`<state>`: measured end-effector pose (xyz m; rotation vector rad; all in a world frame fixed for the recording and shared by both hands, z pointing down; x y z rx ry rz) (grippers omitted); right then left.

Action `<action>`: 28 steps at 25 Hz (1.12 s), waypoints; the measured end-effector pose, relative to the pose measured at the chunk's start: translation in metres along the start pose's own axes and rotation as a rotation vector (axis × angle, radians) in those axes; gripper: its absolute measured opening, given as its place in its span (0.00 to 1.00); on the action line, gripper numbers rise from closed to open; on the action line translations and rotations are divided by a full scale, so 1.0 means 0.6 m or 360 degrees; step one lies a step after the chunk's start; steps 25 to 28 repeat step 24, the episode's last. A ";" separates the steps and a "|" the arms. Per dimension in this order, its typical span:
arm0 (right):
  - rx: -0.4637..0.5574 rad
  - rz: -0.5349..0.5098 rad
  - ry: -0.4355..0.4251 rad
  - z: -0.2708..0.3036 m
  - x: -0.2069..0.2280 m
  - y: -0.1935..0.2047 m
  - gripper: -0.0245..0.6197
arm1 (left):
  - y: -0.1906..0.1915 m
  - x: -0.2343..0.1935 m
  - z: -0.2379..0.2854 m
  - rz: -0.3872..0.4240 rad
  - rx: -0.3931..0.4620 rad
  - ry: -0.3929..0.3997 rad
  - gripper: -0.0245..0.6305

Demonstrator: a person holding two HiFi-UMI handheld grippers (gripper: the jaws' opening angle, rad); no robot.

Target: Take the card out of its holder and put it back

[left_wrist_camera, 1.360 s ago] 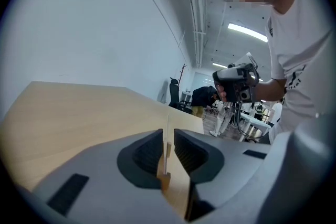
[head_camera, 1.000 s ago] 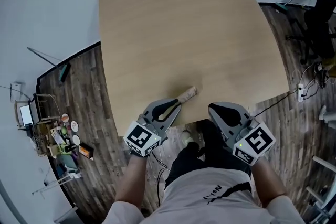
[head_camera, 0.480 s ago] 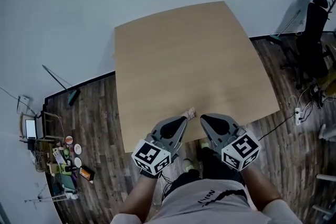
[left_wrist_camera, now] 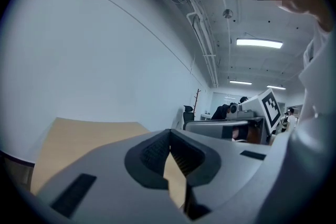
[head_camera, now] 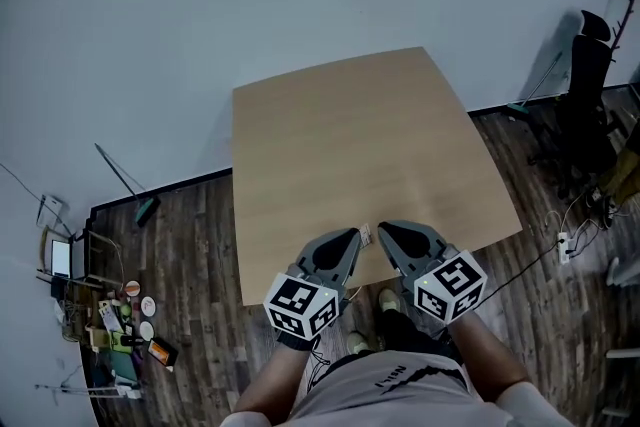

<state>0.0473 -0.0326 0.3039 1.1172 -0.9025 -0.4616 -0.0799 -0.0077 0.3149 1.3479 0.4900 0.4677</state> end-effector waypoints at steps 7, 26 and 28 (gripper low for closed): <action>0.0019 -0.0001 -0.0024 -0.005 -0.013 -0.009 0.06 | -0.015 0.008 -0.008 0.0003 0.0039 -0.0029 0.06; 0.0026 -0.0060 -0.0044 -0.006 -0.022 -0.009 0.06 | -0.013 0.004 -0.014 0.0018 0.0055 -0.0062 0.06; 0.0026 -0.0060 -0.0044 -0.006 -0.022 -0.009 0.06 | -0.013 0.004 -0.014 0.0018 0.0055 -0.0062 0.06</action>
Point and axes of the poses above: the fingertips, and each gripper's own axes: z forward along the fingers, x to its right, y out of its underside, the point moved 6 cm from there along -z, backward along the fingers, and after that the axes turned 11 degrees about z, right-handed, at the moved point
